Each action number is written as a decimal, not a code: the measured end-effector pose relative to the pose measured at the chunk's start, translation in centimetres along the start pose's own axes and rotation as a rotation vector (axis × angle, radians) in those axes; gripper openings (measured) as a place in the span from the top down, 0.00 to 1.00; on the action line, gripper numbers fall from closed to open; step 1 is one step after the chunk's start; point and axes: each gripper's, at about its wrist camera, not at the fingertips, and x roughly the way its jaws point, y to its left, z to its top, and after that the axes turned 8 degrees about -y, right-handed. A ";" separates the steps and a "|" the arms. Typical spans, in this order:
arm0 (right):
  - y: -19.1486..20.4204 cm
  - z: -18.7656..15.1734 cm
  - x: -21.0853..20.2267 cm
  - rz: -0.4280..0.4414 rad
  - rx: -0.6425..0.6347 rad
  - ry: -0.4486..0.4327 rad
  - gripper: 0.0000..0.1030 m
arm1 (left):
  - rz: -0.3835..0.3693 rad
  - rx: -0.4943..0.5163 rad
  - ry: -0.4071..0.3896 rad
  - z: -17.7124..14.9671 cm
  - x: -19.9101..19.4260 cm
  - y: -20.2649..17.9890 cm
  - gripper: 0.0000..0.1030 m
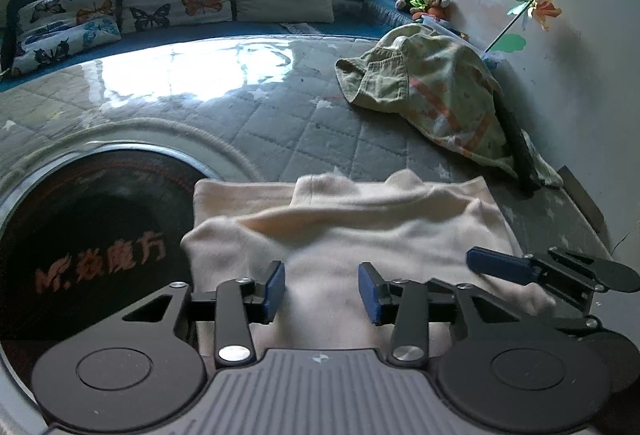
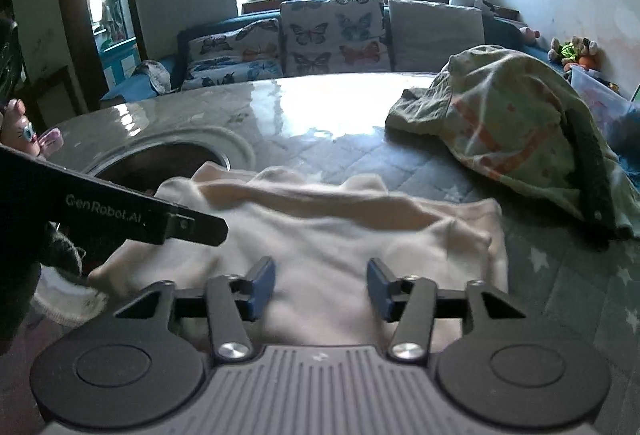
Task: Fold clothes
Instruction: 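Open both grippers and press the folded sweatshirt flat, then smooth the folded sweatshirt with both open grippers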
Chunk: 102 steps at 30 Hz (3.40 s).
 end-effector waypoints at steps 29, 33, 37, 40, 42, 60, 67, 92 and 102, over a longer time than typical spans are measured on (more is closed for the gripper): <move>-0.8 -2.8 -5.3 -0.088 0.069 -0.038 0.38 | 0.067 -0.037 -0.066 -4.4 -5.6 3.6 0.43; 0.2 -1.8 -4.5 -0.061 0.063 -0.058 0.33 | 0.077 -0.034 -0.108 -3.9 -6.0 3.9 0.32; 1.2 -1.3 -2.8 -0.082 0.028 -0.056 0.27 | 0.077 -0.035 -0.161 -3.8 -6.7 4.3 0.06; 1.7 -1.6 -1.7 -0.125 -0.005 -0.046 0.19 | 0.079 -0.033 -0.194 -3.7 -7.1 4.5 0.00; 1.9 -1.9 -1.3 -0.141 -0.029 -0.037 0.15 | 0.079 -0.039 -0.205 -3.5 -7.1 4.6 0.00; 0.8 -3.0 -2.6 -0.252 -0.098 -0.023 0.00 | 0.154 -0.064 -0.120 -3.5 -4.1 5.3 0.00; 1.2 -2.1 -2.6 -0.250 -0.101 -0.070 0.00 | 0.201 -0.046 -0.095 -3.1 -2.4 5.5 0.00; -0.2 -1.6 -3.0 -0.244 -0.050 -0.083 0.00 | 0.235 -0.008 -0.093 -1.3 -0.9 5.3 0.00; 1.5 -3.3 -5.7 -0.205 0.018 -0.100 0.00 | 0.171 0.045 -0.119 -4.6 -5.8 3.2 0.00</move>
